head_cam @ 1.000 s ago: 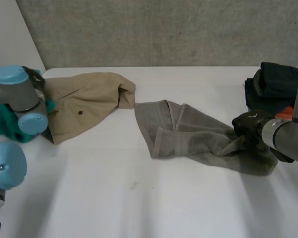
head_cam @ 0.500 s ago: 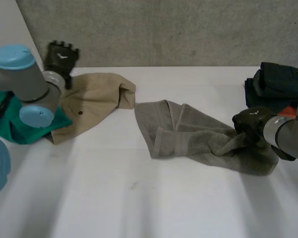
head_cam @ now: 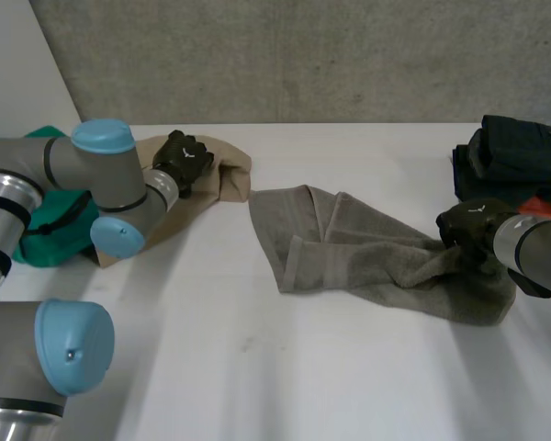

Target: Fold the laundry.

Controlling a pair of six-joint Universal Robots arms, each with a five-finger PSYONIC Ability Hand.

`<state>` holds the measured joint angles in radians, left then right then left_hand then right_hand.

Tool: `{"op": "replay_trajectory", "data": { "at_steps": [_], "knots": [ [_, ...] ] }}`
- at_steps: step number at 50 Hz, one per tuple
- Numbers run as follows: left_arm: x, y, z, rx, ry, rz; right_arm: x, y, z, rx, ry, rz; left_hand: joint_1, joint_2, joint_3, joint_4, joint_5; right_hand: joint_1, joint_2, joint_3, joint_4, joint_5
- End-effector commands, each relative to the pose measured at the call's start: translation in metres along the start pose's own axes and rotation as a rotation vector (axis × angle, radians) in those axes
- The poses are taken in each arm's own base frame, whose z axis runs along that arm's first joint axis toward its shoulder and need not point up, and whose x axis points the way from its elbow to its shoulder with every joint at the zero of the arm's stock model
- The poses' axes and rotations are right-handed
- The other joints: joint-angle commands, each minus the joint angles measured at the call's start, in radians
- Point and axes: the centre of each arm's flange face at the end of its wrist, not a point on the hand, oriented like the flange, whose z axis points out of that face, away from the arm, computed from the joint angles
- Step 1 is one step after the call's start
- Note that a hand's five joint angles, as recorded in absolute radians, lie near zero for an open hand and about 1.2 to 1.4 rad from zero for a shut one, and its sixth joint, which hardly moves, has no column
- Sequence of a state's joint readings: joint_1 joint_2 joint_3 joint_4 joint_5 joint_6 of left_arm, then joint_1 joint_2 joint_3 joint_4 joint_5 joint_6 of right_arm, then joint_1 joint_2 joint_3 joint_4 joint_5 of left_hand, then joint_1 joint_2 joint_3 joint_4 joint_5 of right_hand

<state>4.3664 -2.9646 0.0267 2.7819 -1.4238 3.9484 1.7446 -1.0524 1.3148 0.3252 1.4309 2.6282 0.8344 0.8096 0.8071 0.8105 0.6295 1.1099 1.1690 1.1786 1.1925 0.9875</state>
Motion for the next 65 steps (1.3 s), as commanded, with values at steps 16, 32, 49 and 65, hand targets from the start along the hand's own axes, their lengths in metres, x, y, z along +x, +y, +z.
{"op": "replay_trajectory", "data": {
  "at_steps": [16, 32, 49, 65],
  "knots": [
    [-0.122, 0.054, 0.016, -0.096, -0.595, 0.108, 0.008, 0.000, 0.000, 0.003, 0.011, 0.011, 0.562, 0.587, 0.589, 0.586, 0.592, 0.286, 0.227, 0.218, 0.204, 0.234],
    [-0.115, -0.030, -0.051, 0.063, -0.281, -0.365, -0.008, -0.015, -0.022, 0.027, -0.029, 0.005, -0.660, -0.635, -0.633, -0.636, -0.630, 0.286, 0.227, 0.218, 0.204, 0.234],
    [0.084, -0.146, -0.159, 0.126, 0.314, -0.613, -0.052, -0.097, -0.135, 0.406, -0.161, -0.007, -0.660, -0.635, -0.633, -0.636, -0.630, 0.286, 0.227, 0.218, 0.204, 0.234],
    [0.093, -0.145, -0.157, -0.114, 0.170, -0.594, -0.050, -0.087, -0.135, 0.380, -0.195, 0.039, 0.562, 0.587, 0.589, 0.586, 0.592, 0.286, 0.227, 0.218, 0.204, 0.234]
  ]
}}
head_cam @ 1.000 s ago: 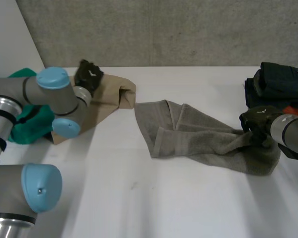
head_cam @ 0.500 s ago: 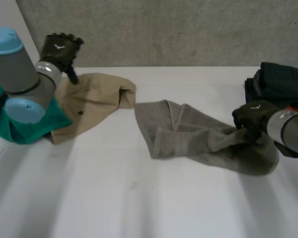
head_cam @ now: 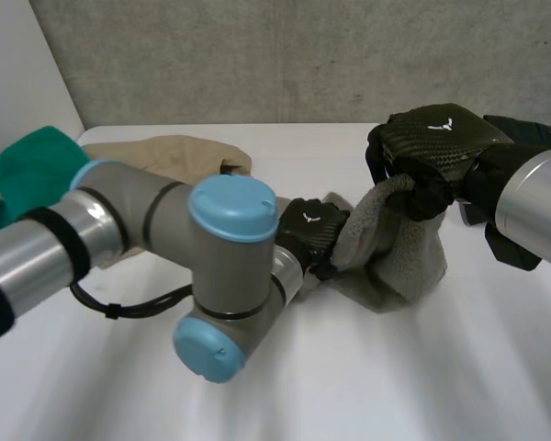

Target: Fold the laundry.

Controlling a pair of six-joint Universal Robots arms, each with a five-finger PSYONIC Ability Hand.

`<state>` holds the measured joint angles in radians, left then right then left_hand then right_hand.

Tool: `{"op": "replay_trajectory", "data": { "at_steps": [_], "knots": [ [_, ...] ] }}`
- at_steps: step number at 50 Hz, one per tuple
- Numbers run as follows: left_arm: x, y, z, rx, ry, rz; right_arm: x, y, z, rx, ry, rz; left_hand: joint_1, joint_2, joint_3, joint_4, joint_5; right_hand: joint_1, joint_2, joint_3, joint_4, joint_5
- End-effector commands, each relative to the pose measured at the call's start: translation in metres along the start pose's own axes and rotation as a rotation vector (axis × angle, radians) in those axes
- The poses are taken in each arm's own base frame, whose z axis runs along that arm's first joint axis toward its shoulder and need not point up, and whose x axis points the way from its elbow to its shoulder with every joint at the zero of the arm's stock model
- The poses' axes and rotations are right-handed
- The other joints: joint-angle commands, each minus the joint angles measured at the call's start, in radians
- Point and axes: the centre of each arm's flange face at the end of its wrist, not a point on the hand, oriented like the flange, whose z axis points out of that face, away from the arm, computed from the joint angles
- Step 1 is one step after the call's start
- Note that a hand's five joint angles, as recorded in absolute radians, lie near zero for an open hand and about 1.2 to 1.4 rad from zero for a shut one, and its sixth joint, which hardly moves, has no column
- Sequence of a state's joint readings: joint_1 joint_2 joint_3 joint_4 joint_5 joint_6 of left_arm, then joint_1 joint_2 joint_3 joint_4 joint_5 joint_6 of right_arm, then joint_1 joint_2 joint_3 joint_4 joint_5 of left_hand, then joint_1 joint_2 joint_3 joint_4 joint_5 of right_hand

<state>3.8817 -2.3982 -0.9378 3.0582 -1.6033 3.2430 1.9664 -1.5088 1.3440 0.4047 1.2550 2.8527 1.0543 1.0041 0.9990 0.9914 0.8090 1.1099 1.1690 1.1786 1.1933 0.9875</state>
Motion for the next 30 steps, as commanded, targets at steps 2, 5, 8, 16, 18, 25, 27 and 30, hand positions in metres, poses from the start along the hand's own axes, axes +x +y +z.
{"op": "replay_trajectory", "data": {
  "at_steps": [2, 5, 8, 16, 18, 25, 27, 30],
  "knots": [
    [-0.053, -0.039, -0.026, -0.079, -0.218, -0.015, 0.019, 0.030, 0.020, -0.106, 0.035, -0.028, 0.342, 0.392, 0.397, 0.405, 0.413, 0.286, 0.227, 0.218, 0.203, 0.234],
    [-0.065, -0.054, -0.050, -0.102, -0.210, -0.006, 0.022, 0.047, 0.031, -0.170, 0.025, -0.056, 0.342, 0.392, 0.397, 0.405, 0.413, 0.286, 0.227, 0.218, 0.203, 0.234],
    [-0.073, -0.048, -0.063, -0.154, -0.173, 0.054, 0.016, 0.065, 0.039, -0.237, -0.020, -0.085, 0.342, 0.392, 0.397, 0.405, 0.413, 0.286, 0.227, 0.218, 0.203, 0.234],
    [-0.092, 0.002, -0.043, -0.261, -0.172, 0.241, -0.030, 0.122, 0.059, -0.390, -0.223, -0.138, 0.342, 0.392, 0.397, 0.405, 0.413, 0.286, 0.227, 0.218, 0.203, 0.234],
    [-0.091, 0.014, -0.036, -0.282, -0.172, 0.251, -0.037, 0.129, 0.063, -0.406, -0.242, -0.142, 0.203, 0.253, 0.258, 0.265, 0.273, 0.257, 0.198, 0.188, 0.174, 0.205],
    [-0.087, -0.003, -0.050, -0.306, -0.205, 0.227, -0.006, 0.101, 0.059, -0.318, -0.054, 0.005, -0.666, -0.616, -0.610, -0.603, -0.595, -0.935, -0.994, -1.004, -1.019, -0.987],
    [-0.097, -0.023, -0.064, -0.274, -0.262, 0.202, 0.007, 0.077, 0.046, -0.255, -0.004, 0.001, -0.880, -0.830, -0.824, -0.817, -0.809, -0.935, -0.994, -1.004, -1.019, -0.987],
    [-0.110, -0.042, -0.085, -0.241, -0.320, 0.166, 0.021, 0.058, 0.028, -0.223, 0.046, -0.034, -0.880, -0.830, -0.824, -0.817, -0.809, -0.935, -0.994, -1.004, -1.019, -0.987]
  ]
}}
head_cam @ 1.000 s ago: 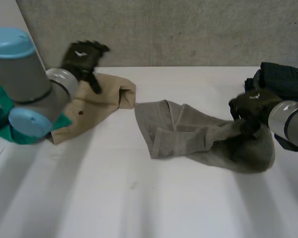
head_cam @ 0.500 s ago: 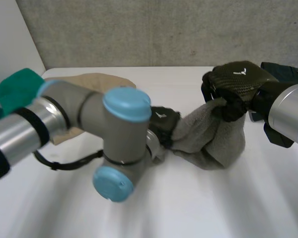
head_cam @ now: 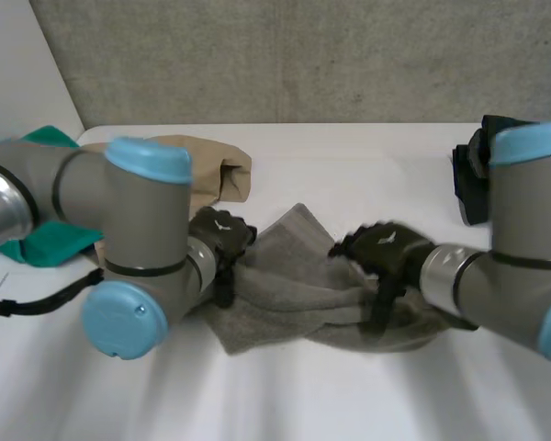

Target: Fold the laundry.

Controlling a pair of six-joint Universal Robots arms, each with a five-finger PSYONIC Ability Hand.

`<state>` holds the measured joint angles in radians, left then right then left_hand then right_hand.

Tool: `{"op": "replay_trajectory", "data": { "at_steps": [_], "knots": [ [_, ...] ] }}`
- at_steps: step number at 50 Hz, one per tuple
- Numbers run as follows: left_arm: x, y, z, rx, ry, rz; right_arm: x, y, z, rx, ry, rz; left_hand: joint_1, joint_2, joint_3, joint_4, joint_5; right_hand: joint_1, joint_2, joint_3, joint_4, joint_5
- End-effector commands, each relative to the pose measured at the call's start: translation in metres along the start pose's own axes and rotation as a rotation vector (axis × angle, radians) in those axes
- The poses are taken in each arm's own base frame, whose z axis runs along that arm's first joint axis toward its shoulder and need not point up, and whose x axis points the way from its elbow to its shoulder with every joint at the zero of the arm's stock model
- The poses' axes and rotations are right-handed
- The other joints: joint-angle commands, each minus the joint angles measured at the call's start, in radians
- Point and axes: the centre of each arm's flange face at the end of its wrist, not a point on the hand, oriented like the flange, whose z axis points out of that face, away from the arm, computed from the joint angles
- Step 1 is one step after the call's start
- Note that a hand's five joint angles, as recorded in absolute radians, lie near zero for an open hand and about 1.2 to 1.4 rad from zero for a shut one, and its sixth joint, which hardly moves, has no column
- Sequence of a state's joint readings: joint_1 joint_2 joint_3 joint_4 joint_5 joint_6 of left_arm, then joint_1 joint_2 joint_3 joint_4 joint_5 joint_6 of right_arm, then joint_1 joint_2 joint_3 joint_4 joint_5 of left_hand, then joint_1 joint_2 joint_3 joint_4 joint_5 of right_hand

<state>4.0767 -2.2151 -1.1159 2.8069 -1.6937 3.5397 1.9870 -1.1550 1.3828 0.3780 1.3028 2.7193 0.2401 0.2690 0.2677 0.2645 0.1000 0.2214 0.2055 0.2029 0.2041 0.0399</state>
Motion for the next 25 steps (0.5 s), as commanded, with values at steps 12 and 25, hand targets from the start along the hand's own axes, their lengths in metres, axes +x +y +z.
{"op": "replay_trajectory", "data": {
  "at_steps": [12, 25],
  "knots": [
    [-0.053, 0.015, -0.046, -0.065, -0.100, -0.080, 0.047, 0.004, -0.056, -0.126, 0.077, -0.308, -0.033, -0.062, -0.060, -0.057, -0.067, 0.176, 0.192, 0.195, 0.194, 0.183],
    [-0.046, 0.054, 0.019, -0.094, -0.097, 0.035, 0.038, 0.067, -0.002, -0.136, 0.054, -0.308, 0.781, 0.752, 0.753, 0.757, 0.747, 0.378, 0.394, 0.397, 0.396, 0.385]
  ]
}}
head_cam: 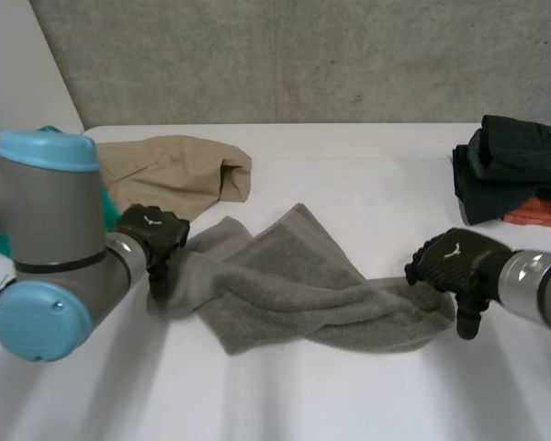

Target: Fold the laundry.

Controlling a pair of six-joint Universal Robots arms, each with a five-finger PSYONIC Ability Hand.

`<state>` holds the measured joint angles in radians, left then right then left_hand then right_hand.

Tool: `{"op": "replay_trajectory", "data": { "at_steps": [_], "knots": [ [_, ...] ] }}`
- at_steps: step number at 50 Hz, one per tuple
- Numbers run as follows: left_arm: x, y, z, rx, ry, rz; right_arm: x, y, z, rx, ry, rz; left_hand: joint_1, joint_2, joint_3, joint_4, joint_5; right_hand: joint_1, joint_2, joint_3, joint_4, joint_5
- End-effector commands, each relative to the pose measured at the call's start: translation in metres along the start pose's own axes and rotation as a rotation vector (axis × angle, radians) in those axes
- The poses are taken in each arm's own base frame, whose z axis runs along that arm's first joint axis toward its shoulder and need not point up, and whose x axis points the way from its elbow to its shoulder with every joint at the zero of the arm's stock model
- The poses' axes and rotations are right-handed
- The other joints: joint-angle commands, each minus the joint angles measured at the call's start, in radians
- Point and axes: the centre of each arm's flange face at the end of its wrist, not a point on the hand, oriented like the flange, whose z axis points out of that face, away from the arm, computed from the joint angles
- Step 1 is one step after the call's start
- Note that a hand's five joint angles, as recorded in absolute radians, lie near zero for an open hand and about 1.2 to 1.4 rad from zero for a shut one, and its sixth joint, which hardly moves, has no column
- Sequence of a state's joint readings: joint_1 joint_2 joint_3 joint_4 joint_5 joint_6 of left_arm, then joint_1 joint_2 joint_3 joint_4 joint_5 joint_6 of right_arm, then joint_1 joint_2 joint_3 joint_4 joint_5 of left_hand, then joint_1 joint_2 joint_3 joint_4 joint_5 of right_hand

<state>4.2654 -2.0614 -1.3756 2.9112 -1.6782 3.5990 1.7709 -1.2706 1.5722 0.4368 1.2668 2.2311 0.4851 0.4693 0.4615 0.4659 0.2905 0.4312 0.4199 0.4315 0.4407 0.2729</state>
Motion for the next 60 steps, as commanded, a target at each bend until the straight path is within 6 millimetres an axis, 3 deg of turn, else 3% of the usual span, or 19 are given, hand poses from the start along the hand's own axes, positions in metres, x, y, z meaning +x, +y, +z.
{"op": "replay_trajectory", "data": {
  "at_steps": [1, 3, 4, 7, 9, 11, 12, 15, 16, 19, 22, 24, 29, 32, 36, 40, 44, 50, 60],
  "knots": [
    [0.018, 0.015, 0.028, -0.021, 0.034, 0.081, -0.014, 0.022, 0.036, 0.028, 0.021, 0.014, 0.678, 0.694, 0.702, 0.697, 0.698, 0.297, 0.308, 0.297, 0.287, 0.281],
    [0.020, 0.015, 0.031, -0.018, 0.036, 0.101, -0.013, 0.024, 0.042, 0.037, 0.040, 0.019, 0.884, 0.900, 0.908, 0.903, 0.904, 0.456, 0.467, 0.456, 0.446, 0.440],
    [0.021, 0.013, 0.035, -0.014, 0.035, 0.124, -0.010, 0.022, 0.045, 0.050, 0.064, 0.028, 0.911, 0.927, 0.935, 0.930, 0.931, 0.919, 0.930, 0.919, 0.909, 0.903],
    [0.017, 0.006, 0.040, 0.004, 0.007, 0.164, 0.002, 0.017, 0.049, 0.084, 0.137, 0.059, 0.911, 0.927, 0.935, 0.930, 0.931, 0.965, 0.976, 0.965, 0.956, 0.949],
    [0.005, -0.017, 0.044, 0.066, -0.063, 0.198, 0.021, 0.003, 0.053, 0.156, 0.233, 0.106, 0.911, 0.927, 0.935, 0.930, 0.931, 0.965, 0.976, 0.965, 0.956, 0.949],
    [-0.010, -0.045, 0.042, 0.154, -0.136, 0.208, 0.037, -0.012, 0.052, 0.228, 0.302, 0.124, 0.911, 0.927, 0.935, 0.930, 0.931, 0.965, 0.976, 0.965, 0.956, 0.949],
    [-0.028, -0.081, 0.038, 0.285, -0.222, 0.198, 0.055, -0.031, 0.050, 0.313, 0.379, 0.133, 0.911, 0.927, 0.935, 0.930, 0.931, 0.965, 0.976, 0.965, 0.956, 0.949],
    [-0.060, -0.139, 0.022, 0.521, -0.356, 0.148, 0.093, -0.065, 0.038, 0.456, 0.548, 0.157, 0.911, 0.927, 0.935, 0.930, 0.931, 0.965, 0.976, 0.965, 0.956, 0.949],
    [-0.087, -0.178, 0.002, 0.704, -0.461, 0.079, 0.124, -0.085, 0.022, 0.560, 0.700, 0.202, 0.911, 0.927, 0.935, 0.930, 0.931, 0.965, 0.976, 0.965, 0.956, 0.949],
    [-0.125, -0.227, -0.047, 0.994, -0.576, -0.073, 0.169, -0.117, -0.025, 0.793, 0.946, 0.322, 0.911, 0.927, 0.935, 0.930, 0.931, 0.965, 0.976, 0.965, 0.956, 0.949],
    [-0.134, -0.241, -0.068, 1.142, -0.571, -0.195, 0.173, -0.134, -0.049, 0.929, 0.946, 0.361, 0.911, 0.927, 0.935, 0.930, 0.931, 0.965, 0.976, 0.965, 0.956, 0.949],
    [-0.129, -0.235, -0.061, 1.118, -0.538, -0.216, 0.167, -0.136, -0.049, 0.920, 0.886, 0.336, 0.911, 0.927, 0.935, 0.930, 0.931, 0.965, 0.976, 0.965, 0.956, 0.949],
    [-0.107, -0.187, -0.019, 0.905, -0.459, -0.193, 0.140, -0.108, -0.024, 0.748, 0.615, 0.309, 0.911, 0.927, 0.935, 0.930, 0.931, 0.965, 0.976, 0.965, 0.956, 0.949],
    [-0.088, -0.149, 0.005, 0.764, -0.403, -0.160, 0.121, -0.086, -0.011, 0.619, 0.488, 0.307, 0.911, 0.927, 0.935, 0.930, 0.931, 0.965, 0.976, 0.965, 0.956, 0.949],
    [-0.061, -0.112, 0.024, 0.645, -0.313, -0.124, 0.080, -0.039, 0.016, 0.366, 0.272, 0.313, 0.911, 0.927, 0.935, 0.930, 0.931, 0.965, 0.976, 0.965, 0.956, 0.949],
    [-0.033, -0.079, 0.039, 0.552, -0.215, -0.089, 0.035, -0.001, 0.032, 0.171, 0.083, 0.314, 0.911, 0.927, 0.935, 0.930, 0.931, 0.965, 0.976, 0.965, 0.956, 0.949],
    [-0.019, -0.054, 0.051, 0.477, -0.176, -0.061, 0.008, 0.024, 0.041, 0.082, -0.004, 0.285, 0.911, 0.927, 0.935, 0.930, 0.931, 0.965, 0.976, 0.965, 0.956, 0.949],
    [-0.016, -0.043, 0.049, 0.422, -0.167, -0.037, 0.010, 0.031, 0.045, 0.082, 0.057, 0.274, 0.911, 0.927, 0.935, 0.930, 0.931, 0.252, 0.263, 0.252, 0.242, 0.236],
    [-0.027, -0.060, 0.015, 0.450, -0.175, -0.050, 0.033, 0.016, 0.009, 0.116, 0.177, 0.361, 0.911, 0.927, 0.935, 0.930, 0.931, 0.099, 0.110, 0.099, 0.090, 0.083]
  ]
}}
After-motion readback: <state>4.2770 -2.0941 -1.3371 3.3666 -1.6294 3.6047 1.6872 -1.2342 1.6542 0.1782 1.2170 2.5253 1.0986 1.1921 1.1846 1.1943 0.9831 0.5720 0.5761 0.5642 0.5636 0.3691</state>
